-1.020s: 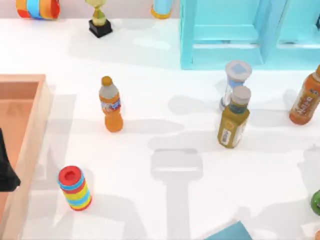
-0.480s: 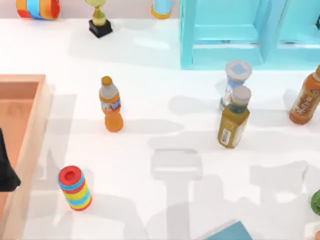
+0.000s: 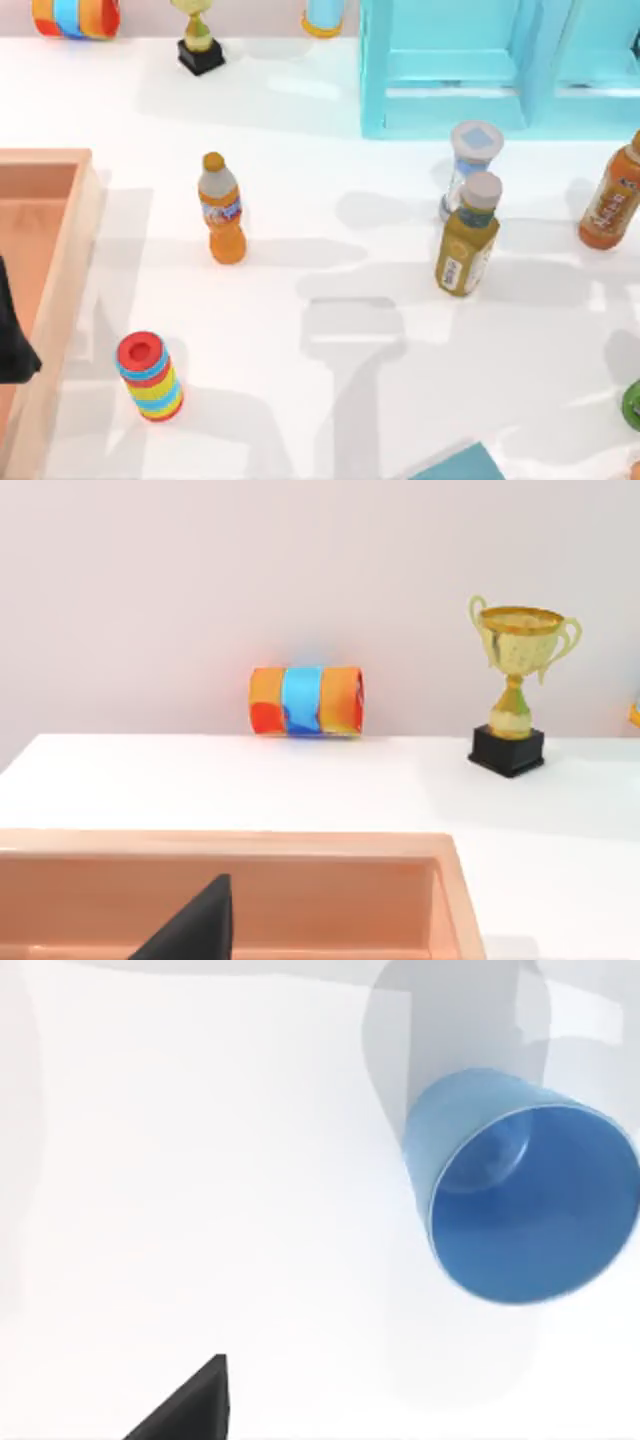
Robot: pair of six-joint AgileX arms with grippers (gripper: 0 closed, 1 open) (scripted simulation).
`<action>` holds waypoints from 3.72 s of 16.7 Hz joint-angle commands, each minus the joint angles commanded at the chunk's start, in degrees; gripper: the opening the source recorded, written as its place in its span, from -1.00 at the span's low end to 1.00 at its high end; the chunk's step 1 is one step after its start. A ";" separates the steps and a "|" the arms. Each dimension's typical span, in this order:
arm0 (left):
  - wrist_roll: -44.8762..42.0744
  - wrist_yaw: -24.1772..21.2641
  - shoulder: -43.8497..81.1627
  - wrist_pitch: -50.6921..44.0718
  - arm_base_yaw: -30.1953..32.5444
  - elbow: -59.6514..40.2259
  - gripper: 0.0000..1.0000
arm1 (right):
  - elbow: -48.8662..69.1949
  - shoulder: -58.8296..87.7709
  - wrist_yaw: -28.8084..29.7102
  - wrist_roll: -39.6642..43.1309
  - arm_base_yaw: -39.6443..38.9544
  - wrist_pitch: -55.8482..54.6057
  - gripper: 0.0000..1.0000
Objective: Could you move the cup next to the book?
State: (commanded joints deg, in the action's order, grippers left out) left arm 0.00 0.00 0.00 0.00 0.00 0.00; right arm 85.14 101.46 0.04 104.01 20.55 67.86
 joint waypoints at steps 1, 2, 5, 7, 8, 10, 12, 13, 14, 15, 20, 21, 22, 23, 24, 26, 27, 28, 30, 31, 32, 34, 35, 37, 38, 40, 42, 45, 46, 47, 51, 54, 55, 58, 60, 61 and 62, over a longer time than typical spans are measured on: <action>0.00 0.00 0.00 0.00 0.00 0.00 1.00 | 2.06 2.43 0.00 2.49 0.50 1.64 1.00; 0.00 0.00 0.00 0.00 0.00 0.00 1.00 | 3.74 4.38 0.00 4.46 0.90 2.97 1.00; 0.00 0.00 0.00 0.00 0.00 0.00 1.00 | 6.14 7.06 0.00 7.17 1.48 4.88 1.00; 0.00 0.00 0.00 0.00 0.00 0.00 1.00 | 6.14 7.06 0.00 7.17 1.48 4.88 1.00; 0.00 0.00 0.00 0.00 0.00 0.00 1.00 | 6.14 7.06 0.00 7.17 1.48 4.88 1.00; 0.00 0.00 0.00 0.00 0.00 0.00 1.00 | 5.81 6.94 -0.01 7.07 1.20 4.56 1.00; 0.00 0.00 0.00 0.00 0.00 0.00 1.00 | 4.02 7.50 0.00 6.94 1.24 2.50 1.00; 0.00 0.00 0.00 0.00 0.00 0.00 1.00 | 2.55 7.97 0.01 6.88 1.26 0.58 1.00; 0.00 0.00 0.00 0.00 0.00 0.00 1.00 | 0.83 8.57 0.01 6.86 1.26 -1.86 1.00; 0.00 0.00 0.00 0.00 0.00 0.00 1.00 | -1.09 9.25 0.02 6.87 1.26 -4.66 1.00; 0.00 0.00 0.00 0.00 0.00 0.00 1.00 | -9.27 12.23 0.03 6.90 1.30 -15.84 1.00; 0.00 0.00 0.00 0.00 0.00 0.00 1.00 | -9.79 12.42 0.03 6.92 1.31 -16.43 1.00; 0.00 0.00 0.00 0.00 0.00 0.00 1.00 | -9.85 12.44 0.03 6.92 1.31 -16.50 1.00; 0.00 0.00 0.00 0.00 0.00 0.00 1.00 | -9.85 12.44 0.03 6.92 1.31 -16.50 1.00; 0.00 0.00 0.00 0.00 0.00 0.00 1.00 | -9.85 12.44 0.03 6.92 1.31 -16.50 1.00; 0.00 0.00 0.00 0.00 0.00 0.00 1.00 | -9.85 12.44 0.03 6.92 1.31 -16.50 0.85; 0.00 0.00 0.00 0.00 0.00 0.00 1.00 | -9.85 12.44 0.03 6.92 1.31 -16.50 0.70; 0.00 0.00 0.00 0.00 0.00 0.00 1.00 | -9.85 12.44 0.03 6.92 1.31 -16.50 0.55; 0.00 0.00 0.00 0.00 0.00 0.00 1.00 | -9.85 12.44 0.03 6.92 1.31 -16.50 0.25; 0.00 0.00 0.00 0.00 0.00 0.00 1.00 | -9.85 12.44 0.03 6.92 1.31 -16.50 0.10; 0.00 0.00 0.00 0.00 0.00 0.00 1.00 | -9.85 12.44 0.03 6.92 1.31 -16.50 -0.06; 0.00 0.00 0.00 0.00 0.00 0.00 1.00 | -9.85 12.44 0.03 6.92 1.31 -16.50 -0.36; 0.00 0.00 0.00 0.00 0.00 0.00 1.00 | -9.85 12.44 0.03 6.92 1.31 -16.50 -0.51; 0.00 0.00 0.00 0.00 0.00 0.00 1.00 | -9.85 12.44 0.03 6.92 1.31 -16.50 -0.81; 0.00 0.00 0.00 0.00 0.00 0.00 1.00 | -9.85 12.44 0.03 6.92 1.31 -16.50 -0.96; 0.00 0.00 0.00 0.00 0.00 0.00 1.00 | -9.85 12.44 0.03 6.92 1.31 -16.50 -1.00; 0.00 0.00 0.00 0.00 0.00 0.00 1.00 | -9.85 12.44 0.03 6.92 1.31 -16.50 -1.00; 0.00 0.00 0.00 0.00 0.00 0.00 1.00 | -9.85 12.44 0.03 6.92 1.31 -16.50 -1.00; 0.00 0.00 0.00 0.00 0.00 0.00 1.00 | -9.85 12.44 0.03 6.92 1.31 -16.50 -1.00; 0.00 0.00 0.00 0.00 0.00 0.00 1.00 | -9.78 12.38 0.02 6.92 1.27 -16.48 -1.00; 0.00 0.00 0.00 0.00 0.00 0.00 1.00 | -7.09 11.24 0.01 7.29 1.22 -12.71 -1.00; 0.00 0.00 0.00 0.00 0.00 0.00 1.00 | -4.14 9.63 0.01 7.19 1.31 -7.62 -1.00; 0.00 0.00 0.00 0.00 0.00 0.00 1.00 | -3.35 9.08 0.00 7.09 1.33 -6.53 -1.00; 0.00 0.00 0.00 0.00 0.00 0.00 1.00 | -2.90 8.75 0.00 7.04 1.34 -5.97 -1.00; 0.00 0.00 0.00 0.00 0.00 0.00 1.00 | -3.06 9.01 0.00 7.00 1.29 -6.11 -1.00; 0.00 0.00 0.00 0.00 0.00 0.00 1.00 | -2.95 9.08 0.06 6.54 1.22 -5.91 -1.00; 0.00 0.00 0.00 0.00 0.00 0.00 1.00 | -2.71 9.20 0.17 5.61 1.09 -5.50 -1.00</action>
State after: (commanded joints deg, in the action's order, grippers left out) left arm 0.00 0.00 0.00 0.00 0.00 0.00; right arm 82.43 110.66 0.22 109.62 21.65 62.36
